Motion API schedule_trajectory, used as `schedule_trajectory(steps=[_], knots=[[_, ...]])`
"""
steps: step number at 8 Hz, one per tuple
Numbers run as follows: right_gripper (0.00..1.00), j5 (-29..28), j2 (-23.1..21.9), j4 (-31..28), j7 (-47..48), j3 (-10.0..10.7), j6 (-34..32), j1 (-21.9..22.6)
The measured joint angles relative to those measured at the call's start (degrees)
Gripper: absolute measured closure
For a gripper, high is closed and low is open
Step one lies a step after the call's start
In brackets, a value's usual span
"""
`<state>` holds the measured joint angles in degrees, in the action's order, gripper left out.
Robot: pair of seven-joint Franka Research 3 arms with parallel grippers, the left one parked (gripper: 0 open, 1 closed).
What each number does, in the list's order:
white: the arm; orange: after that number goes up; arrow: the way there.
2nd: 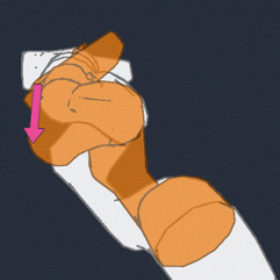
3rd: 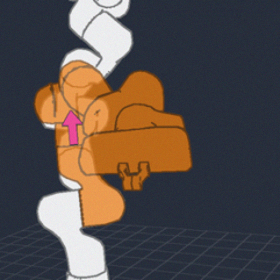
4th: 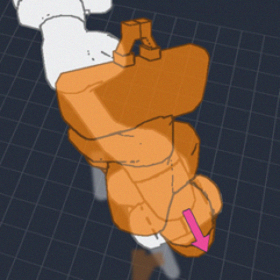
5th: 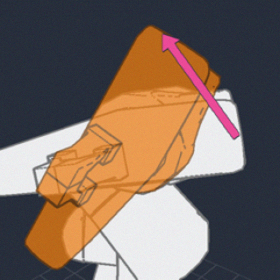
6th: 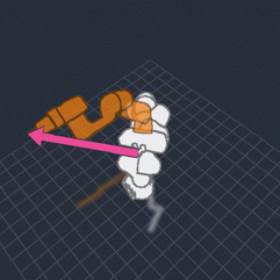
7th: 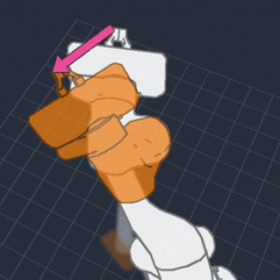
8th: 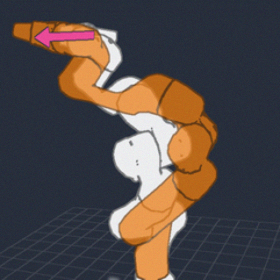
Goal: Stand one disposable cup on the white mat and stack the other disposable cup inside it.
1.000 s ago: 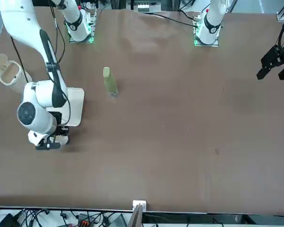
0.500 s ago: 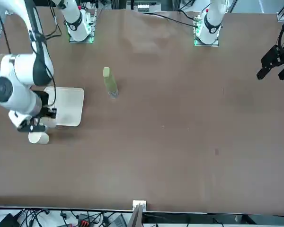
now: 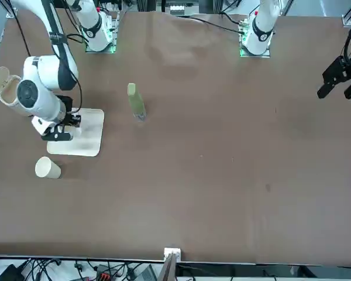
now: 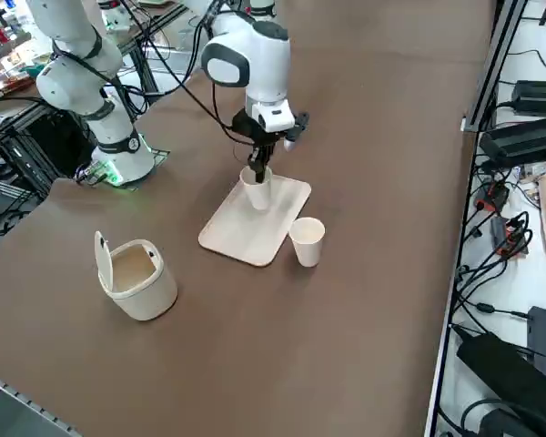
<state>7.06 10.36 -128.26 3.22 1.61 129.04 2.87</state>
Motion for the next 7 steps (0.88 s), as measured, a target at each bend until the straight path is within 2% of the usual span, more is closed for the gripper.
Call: schedule_trajectory(steps=[5, 7], knots=[[0.97, 3.2, 2.3, -0.2, 0.0, 0.2, 0.6, -0.7], [0.88, 3.3, 2.9, 0.1, 0.0, 0.3, 1.2, -1.1]])
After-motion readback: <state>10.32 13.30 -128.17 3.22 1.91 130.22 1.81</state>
